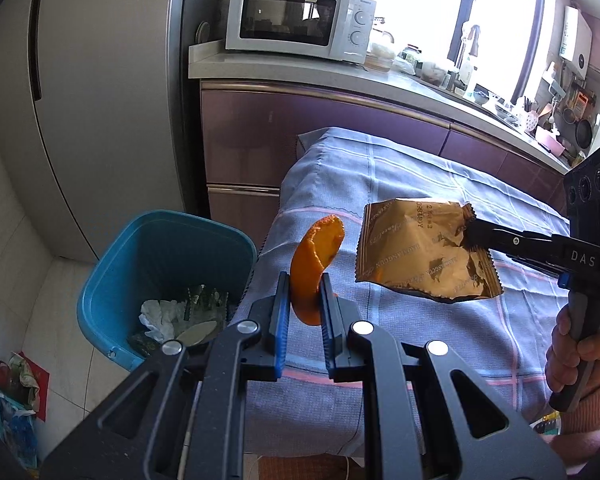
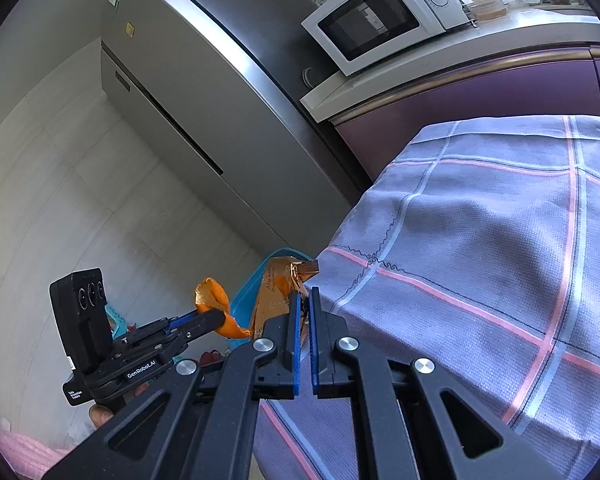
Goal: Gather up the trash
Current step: 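Carry the gold wrapper and orange peel with both tools over the teal bin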
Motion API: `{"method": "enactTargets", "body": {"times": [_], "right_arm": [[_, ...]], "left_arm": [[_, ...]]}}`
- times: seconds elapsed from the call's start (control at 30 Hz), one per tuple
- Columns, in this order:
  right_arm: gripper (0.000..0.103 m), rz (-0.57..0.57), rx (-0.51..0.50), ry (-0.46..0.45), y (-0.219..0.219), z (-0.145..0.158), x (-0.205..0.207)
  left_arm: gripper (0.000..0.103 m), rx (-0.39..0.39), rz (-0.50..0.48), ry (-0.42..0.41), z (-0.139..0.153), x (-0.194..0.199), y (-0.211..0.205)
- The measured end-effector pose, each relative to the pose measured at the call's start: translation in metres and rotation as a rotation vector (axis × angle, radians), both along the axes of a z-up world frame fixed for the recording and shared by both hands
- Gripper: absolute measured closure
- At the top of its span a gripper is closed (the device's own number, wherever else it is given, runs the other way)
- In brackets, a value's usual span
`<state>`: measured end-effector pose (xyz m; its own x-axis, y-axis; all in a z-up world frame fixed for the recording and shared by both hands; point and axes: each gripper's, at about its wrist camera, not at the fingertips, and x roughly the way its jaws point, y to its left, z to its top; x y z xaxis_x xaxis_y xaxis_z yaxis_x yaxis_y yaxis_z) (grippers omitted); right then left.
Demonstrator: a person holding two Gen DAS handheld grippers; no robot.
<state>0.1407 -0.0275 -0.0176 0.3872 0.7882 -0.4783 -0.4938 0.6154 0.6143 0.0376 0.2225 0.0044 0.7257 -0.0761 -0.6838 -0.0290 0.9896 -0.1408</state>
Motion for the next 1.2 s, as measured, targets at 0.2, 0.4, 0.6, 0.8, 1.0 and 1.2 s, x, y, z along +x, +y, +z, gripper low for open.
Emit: {"method": "enactTargets", "body": {"times": [0.2,0.4,0.6,0.8,1.0,1.2], "right_arm": [[0.1,0.018,-0.002,0.002,0.01,-0.001,0.003],[0.1,0.037,-0.004,0.001,0.02,0.0,0.007],[0.1,0.055,-0.009,-0.005,0.028,0.002,0.008],[0.1,0.073,-0.012,-0.004,0.035,0.002,0.009],[0.1,0.092,-0.018,-0.01,0.045,0.004,0.011],[0.1,0.107,-0.02,-0.015,0.054,0.007,0.012]], "left_arm": [[0.088,0.001,0.013,-0.003,0.001,-0.002,0.006],[0.088,0.002,0.026,-0.004,0.002,-0.003,0.01],[0.088,0.003,0.043,-0.002,0.001,-0.005,0.017],[0.088,0.001,0.061,0.001,0.0,-0.006,0.023],[0.088,-0.002,0.084,0.002,-0.002,-0.008,0.03],[0.088,-0.003,0.105,0.003,-0.002,-0.011,0.037]]}}
